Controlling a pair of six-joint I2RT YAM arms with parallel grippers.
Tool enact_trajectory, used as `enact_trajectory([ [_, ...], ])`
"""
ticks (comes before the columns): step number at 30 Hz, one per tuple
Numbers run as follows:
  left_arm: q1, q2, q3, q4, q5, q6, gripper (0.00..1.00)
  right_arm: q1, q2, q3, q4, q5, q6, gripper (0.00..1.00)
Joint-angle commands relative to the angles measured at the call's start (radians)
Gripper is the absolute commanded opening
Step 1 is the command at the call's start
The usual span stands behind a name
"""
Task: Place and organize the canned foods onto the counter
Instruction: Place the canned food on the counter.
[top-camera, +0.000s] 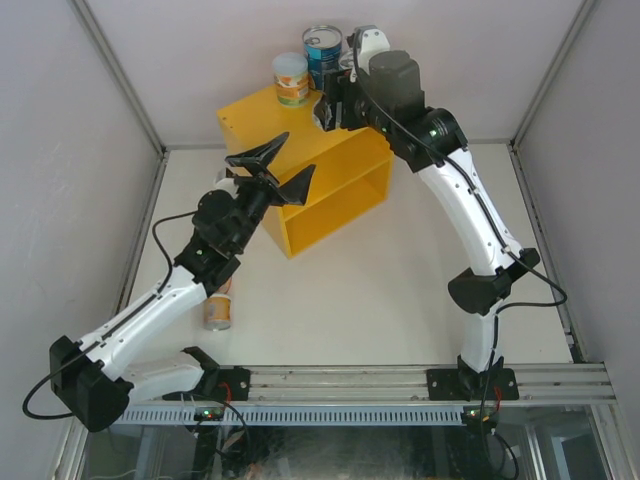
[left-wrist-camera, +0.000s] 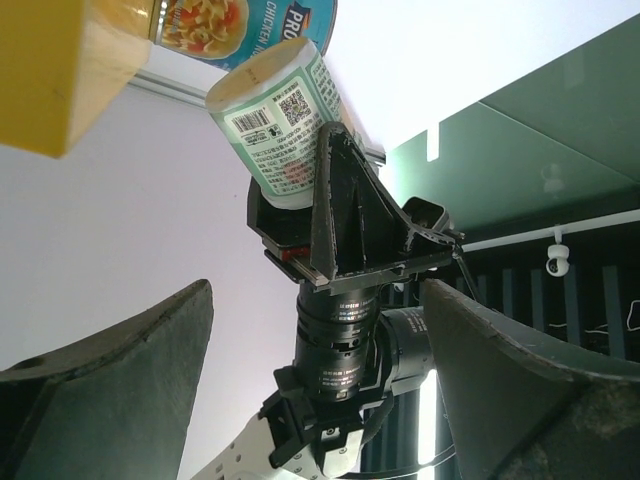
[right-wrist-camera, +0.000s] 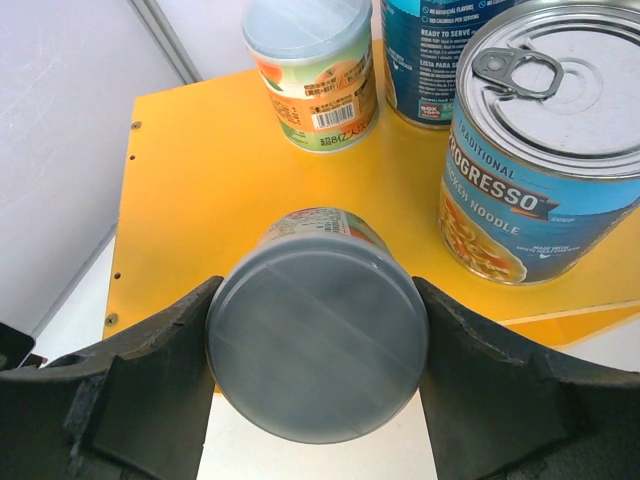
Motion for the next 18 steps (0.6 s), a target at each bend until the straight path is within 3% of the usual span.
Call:
enact_trajectory([
  [1, 0.006, -0.038, -0.034, 0.010, -0.007, 0.028, 0.89, 0.016, -0.075, 0.044, 0.102, 0.015, -0.008, 0.22],
  [18, 0.009, -0.046, -0.042, -0.003, -0.020, 0.032, 0.87, 0.026, -0.080, 0.045, -0.011, 0.018, -0.007, 0.23],
])
